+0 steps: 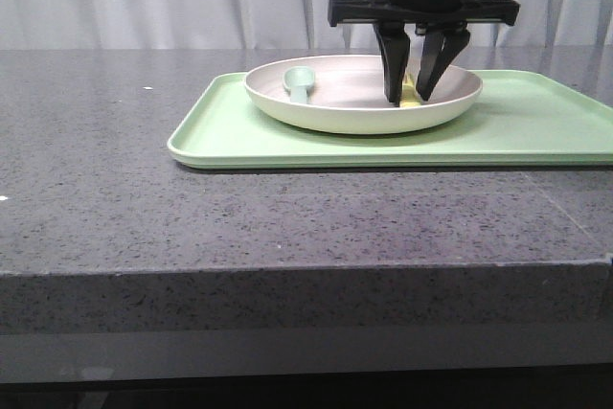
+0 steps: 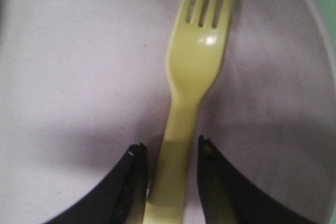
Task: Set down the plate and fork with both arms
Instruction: 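Lower the right gripper into the plate and grasp the yellow fork, then carry the fork with the right gripper and set it beside the plate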
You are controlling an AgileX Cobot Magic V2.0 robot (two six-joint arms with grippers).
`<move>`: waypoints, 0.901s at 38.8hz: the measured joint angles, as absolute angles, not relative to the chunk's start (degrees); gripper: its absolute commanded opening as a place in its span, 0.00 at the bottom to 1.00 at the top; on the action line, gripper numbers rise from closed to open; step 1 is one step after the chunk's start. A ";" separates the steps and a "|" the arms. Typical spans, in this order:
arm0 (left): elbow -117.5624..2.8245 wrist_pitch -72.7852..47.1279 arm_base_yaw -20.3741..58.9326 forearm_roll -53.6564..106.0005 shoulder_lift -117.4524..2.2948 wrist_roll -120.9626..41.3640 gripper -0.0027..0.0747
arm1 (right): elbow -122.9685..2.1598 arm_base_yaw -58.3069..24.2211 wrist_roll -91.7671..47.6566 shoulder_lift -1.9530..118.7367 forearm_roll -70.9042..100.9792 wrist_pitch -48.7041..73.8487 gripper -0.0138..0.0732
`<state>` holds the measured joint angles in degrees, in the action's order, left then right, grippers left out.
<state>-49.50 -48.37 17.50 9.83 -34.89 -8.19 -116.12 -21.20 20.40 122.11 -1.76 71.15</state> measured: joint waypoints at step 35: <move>-49.50 -48.37 17.50 9.83 -34.89 -8.19 0.11 | -120.37 -21.20 20.89 122.60 -1.02 71.23 0.32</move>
<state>-49.50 -48.37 17.50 9.83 -34.89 -8.19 -120.37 -21.20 20.89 122.60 -1.02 71.23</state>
